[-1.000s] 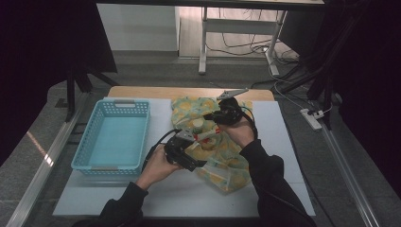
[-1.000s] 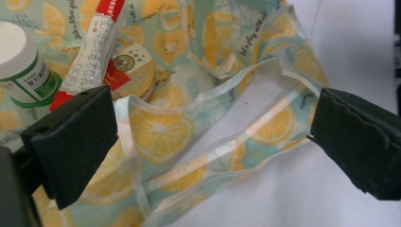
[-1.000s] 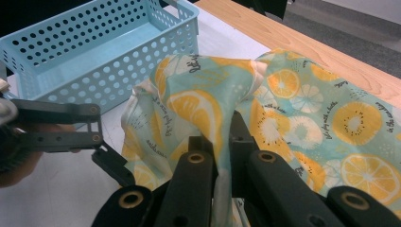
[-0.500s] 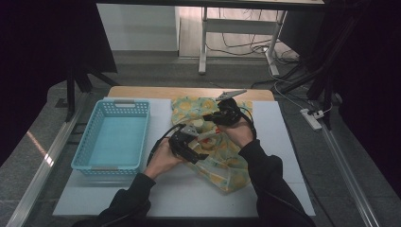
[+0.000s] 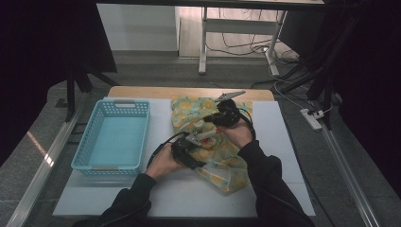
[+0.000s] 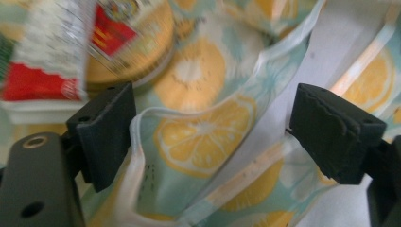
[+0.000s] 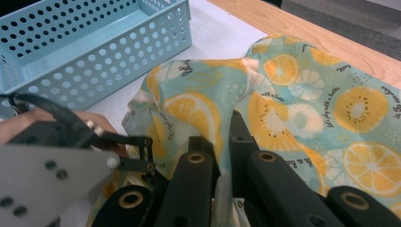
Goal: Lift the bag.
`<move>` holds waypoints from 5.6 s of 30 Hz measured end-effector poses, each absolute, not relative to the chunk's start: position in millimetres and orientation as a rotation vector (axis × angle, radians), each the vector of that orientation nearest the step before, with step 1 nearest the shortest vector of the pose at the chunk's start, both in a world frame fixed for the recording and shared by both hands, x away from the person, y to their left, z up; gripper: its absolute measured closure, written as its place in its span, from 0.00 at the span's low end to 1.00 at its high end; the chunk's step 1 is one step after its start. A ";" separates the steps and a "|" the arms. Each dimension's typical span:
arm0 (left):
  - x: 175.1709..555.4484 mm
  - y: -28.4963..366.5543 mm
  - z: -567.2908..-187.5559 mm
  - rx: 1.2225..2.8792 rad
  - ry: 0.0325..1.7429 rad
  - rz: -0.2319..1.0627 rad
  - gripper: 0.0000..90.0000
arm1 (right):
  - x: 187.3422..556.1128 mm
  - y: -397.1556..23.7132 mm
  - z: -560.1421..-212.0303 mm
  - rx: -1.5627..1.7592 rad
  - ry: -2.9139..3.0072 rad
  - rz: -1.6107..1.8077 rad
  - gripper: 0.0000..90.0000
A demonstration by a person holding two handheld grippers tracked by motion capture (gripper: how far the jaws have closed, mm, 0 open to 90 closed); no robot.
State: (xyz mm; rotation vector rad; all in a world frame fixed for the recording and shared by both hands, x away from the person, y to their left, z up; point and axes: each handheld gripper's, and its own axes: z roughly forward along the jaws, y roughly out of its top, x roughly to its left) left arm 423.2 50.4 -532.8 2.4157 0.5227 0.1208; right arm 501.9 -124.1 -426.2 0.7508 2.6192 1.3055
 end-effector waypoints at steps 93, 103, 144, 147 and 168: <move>426.8 102.8 -243.2 1.970 0.575 0.323 1.00 | 497.5 -149.9 -247.0 0.657 2.403 1.408 0.99; 455.8 93.0 -277.6 2.063 0.684 0.336 0.99 | 517.0 -143.8 -280.5 0.732 2.440 1.314 0.99; 449.0 124.7 -309.0 2.040 0.705 0.276 0.15 | 513.1 -163.8 -313.0 0.794 2.442 1.384 0.30; 444.7 125.0 -312.9 2.048 0.702 0.266 0.13 | 510.3 -166.3 -313.8 0.795 2.458 1.393 0.29; 399.9 170.8 -347.7 1.990 0.789 0.269 0.00 | 479.7 -206.5 -345.2 0.834 2.455 1.384 0.18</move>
